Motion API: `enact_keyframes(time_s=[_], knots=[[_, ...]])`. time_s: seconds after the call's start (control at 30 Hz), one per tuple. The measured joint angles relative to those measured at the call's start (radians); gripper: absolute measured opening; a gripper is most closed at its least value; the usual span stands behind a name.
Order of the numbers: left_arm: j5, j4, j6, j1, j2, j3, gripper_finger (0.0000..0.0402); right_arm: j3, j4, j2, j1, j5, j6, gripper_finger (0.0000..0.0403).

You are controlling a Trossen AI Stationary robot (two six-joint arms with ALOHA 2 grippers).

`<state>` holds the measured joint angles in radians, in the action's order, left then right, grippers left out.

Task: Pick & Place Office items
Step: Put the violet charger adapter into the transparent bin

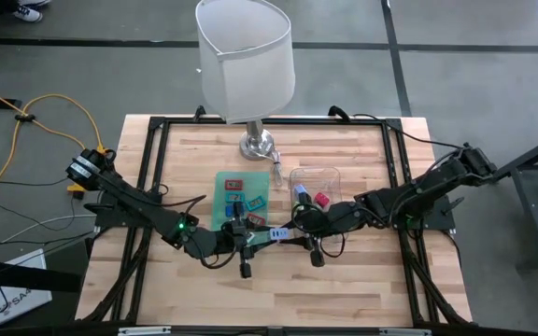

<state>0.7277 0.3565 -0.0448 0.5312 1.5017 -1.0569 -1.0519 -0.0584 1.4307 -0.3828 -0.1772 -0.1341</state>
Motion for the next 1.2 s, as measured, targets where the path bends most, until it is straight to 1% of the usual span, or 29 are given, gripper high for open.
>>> enact_keyframes(time_s=[0.13, 0.23, 0.37, 0.5, 0.63, 0.97, 1.2], knots=[[0.001, 0.0, -0.012, 0.0, 0.0, 0.0, 0.0126, 0.0, 0.0, 0.0, 0.0, 0.0, 0.0, 0.0114], [0.001, 0.0, -0.012, 0.0, 0.0, 0.0, 0.0132, 0.0, 0.0, 0.0, -0.001, 0.0, 0.0, 0.0114], [0.003, -0.002, -0.005, 0.0, 0.0, 0.0, 0.0155, 0.0, 0.0, 0.0, -0.001, 0.002, -0.005, 0.0118], [0.005, -0.004, -0.003, 0.0, 0.0, 0.0, 0.0182, 0.0, 0.001, 0.0, -0.001, 0.005, -0.007, 0.0112], [-0.008, -0.004, -0.004, 0.0, 0.0, 0.0, 0.0199, 0.0, 0.001, 0.0, -0.002, 0.008, -0.006, 0.0114], [-0.019, -0.003, -0.005, 0.014, 0.0, 0.0, 0.0204, 0.0, 0.006, 0.0, -0.002, 0.0, -0.006, 0.0112], [-0.016, -0.002, -0.008, 0.027, 0.0, 0.0, 0.0205, 0.0, 0.084, 0.0, -0.002, -0.004, -0.068, 0.0111]])
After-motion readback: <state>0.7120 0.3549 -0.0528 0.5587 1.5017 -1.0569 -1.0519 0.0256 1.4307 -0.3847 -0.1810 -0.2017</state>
